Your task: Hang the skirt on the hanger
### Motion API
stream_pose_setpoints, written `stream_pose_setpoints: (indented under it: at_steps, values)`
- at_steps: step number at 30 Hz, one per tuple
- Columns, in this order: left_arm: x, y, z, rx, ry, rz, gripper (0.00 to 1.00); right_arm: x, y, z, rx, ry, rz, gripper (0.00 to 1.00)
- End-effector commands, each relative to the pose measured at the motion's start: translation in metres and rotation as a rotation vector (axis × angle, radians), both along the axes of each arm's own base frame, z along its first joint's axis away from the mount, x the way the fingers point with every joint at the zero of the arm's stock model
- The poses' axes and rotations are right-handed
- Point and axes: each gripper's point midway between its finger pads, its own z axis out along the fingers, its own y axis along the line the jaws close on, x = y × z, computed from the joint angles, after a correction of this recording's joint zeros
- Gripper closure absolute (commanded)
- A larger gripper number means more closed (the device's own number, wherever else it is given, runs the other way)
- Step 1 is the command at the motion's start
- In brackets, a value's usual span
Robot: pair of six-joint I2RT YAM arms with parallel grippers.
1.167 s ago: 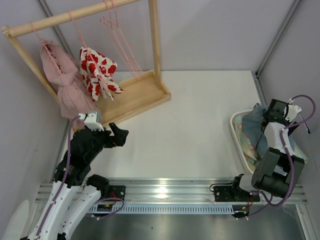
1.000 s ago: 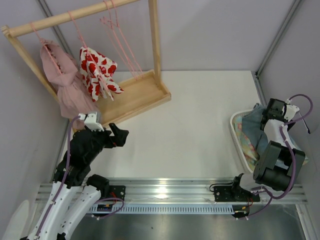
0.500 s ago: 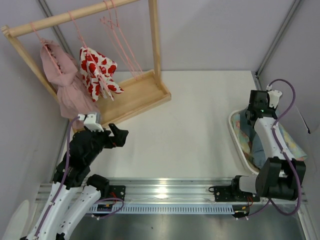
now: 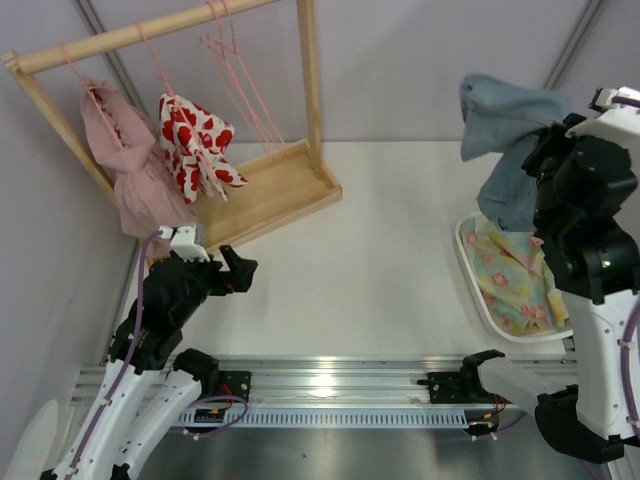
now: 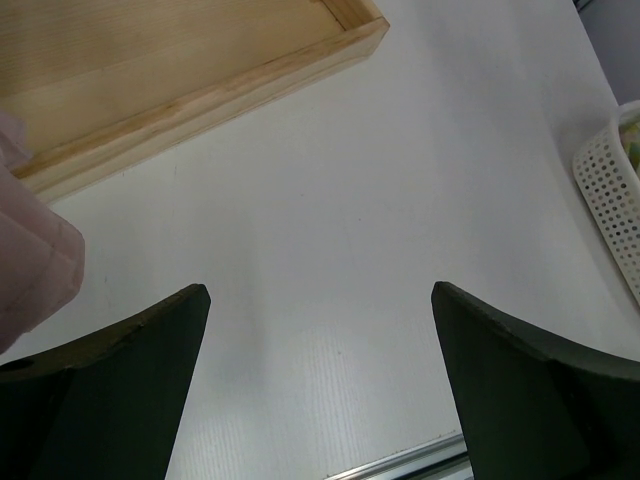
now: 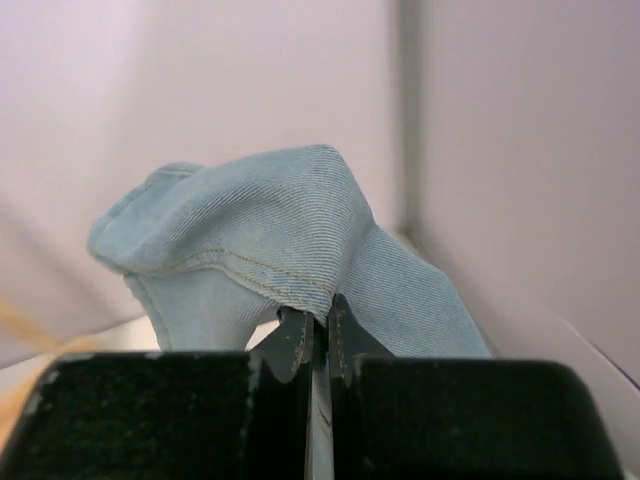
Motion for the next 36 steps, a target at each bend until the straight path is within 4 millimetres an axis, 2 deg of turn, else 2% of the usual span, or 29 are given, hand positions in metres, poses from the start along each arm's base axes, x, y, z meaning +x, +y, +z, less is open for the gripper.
stream_pose_setpoints:
  at_steps: [1,4,6,7,8,10,11,14,15,17,18,20,21,22,23,24,25,26,27,28,29,30,32,34,36]
  values:
    - [0.006,0.003,-0.004,0.023,0.012,0.018,0.01,-0.003,0.064,0.070,0.012,-0.175,0.346,1.00]
    - [0.008,0.006,-0.005,0.027,0.019,0.033,0.01,-0.008,0.112,0.092,0.058,-0.216,0.573,1.00]
    - [0.008,0.008,-0.004,0.026,0.016,0.043,0.01,-0.002,0.154,0.083,0.095,-0.183,0.718,1.00]
    - [0.009,0.009,-0.006,0.027,0.021,0.048,0.01,0.000,0.166,0.081,0.108,-0.181,0.743,1.00]
    - [0.009,0.010,-0.004,0.026,0.016,0.052,0.01,0.009,0.176,0.060,0.125,-0.134,0.739,1.00]
    - [0.009,0.011,-0.005,0.027,0.019,0.057,0.01,0.015,0.196,0.039,0.150,-0.097,0.750,1.00]
    - [0.010,0.011,-0.005,0.026,0.020,0.057,0.01,0.026,0.202,0.003,0.152,-0.024,0.719,1.00]
    - [0.010,0.011,-0.006,0.027,0.022,0.060,0.01,0.034,0.210,-0.044,0.220,0.037,0.684,1.00]
    - [0.010,0.011,-0.006,0.027,0.024,0.059,0.01,0.037,0.216,-0.088,0.239,0.116,0.678,1.00]
    - [0.011,0.011,-0.006,0.029,0.025,0.057,0.01,0.037,0.226,-0.123,0.281,0.161,0.691,1.00]
    - [0.011,0.010,-0.007,0.027,0.027,0.056,0.01,0.034,0.233,-0.166,0.276,0.245,0.706,1.00]
    - [0.011,0.011,-0.008,0.030,0.033,0.059,0.01,0.017,0.266,-0.200,0.320,0.318,0.819,1.00]
    - [0.011,0.011,-0.007,0.030,0.033,0.060,0.01,0.005,0.278,-0.234,0.302,0.398,0.868,1.00]
    - [0.011,0.012,-0.007,0.029,0.031,0.062,0.01,-0.005,0.293,-0.255,0.296,0.461,0.916,0.97]
    - [0.010,0.011,-0.006,0.026,0.026,0.059,0.01,-0.025,0.311,-0.270,0.264,0.514,0.984,0.91]
    - [0.010,0.011,-0.004,0.023,0.019,0.056,0.01,-0.037,0.314,-0.286,0.230,0.584,0.994,0.71]
    - [0.010,0.011,-0.005,0.023,0.016,0.052,0.01,-0.041,0.313,-0.297,0.198,0.623,0.970,0.57]
    - [0.009,0.010,-0.005,0.022,0.013,0.044,0.01,-0.047,0.313,-0.299,0.183,0.644,0.964,0.45]
    - [0.009,0.008,-0.001,0.015,-0.004,0.033,0.01,-0.051,0.311,-0.296,0.177,0.654,0.959,0.27]
    - [0.008,0.006,-0.002,0.017,-0.006,0.019,0.01,-0.055,0.306,-0.290,0.174,0.666,0.958,0.21]
    - [0.007,0.002,0.001,0.007,-0.016,-0.008,0.01,-0.058,0.301,-0.273,0.187,0.627,0.972,0.05]
    - [0.006,0.000,0.002,0.003,-0.023,-0.017,0.01,-0.061,0.299,-0.261,0.194,0.599,0.990,0.01]
    - [0.005,-0.004,0.002,0.001,-0.028,-0.046,0.01,-0.069,0.293,-0.231,0.219,0.517,1.043,0.01]
    - [0.004,-0.010,0.005,-0.005,-0.040,-0.083,0.01,-0.068,0.279,-0.225,0.235,0.502,1.007,0.01]
    - [0.003,-0.019,0.008,-0.027,-0.049,-0.130,0.01,-0.064,0.257,-0.237,0.246,0.541,0.910,0.01]
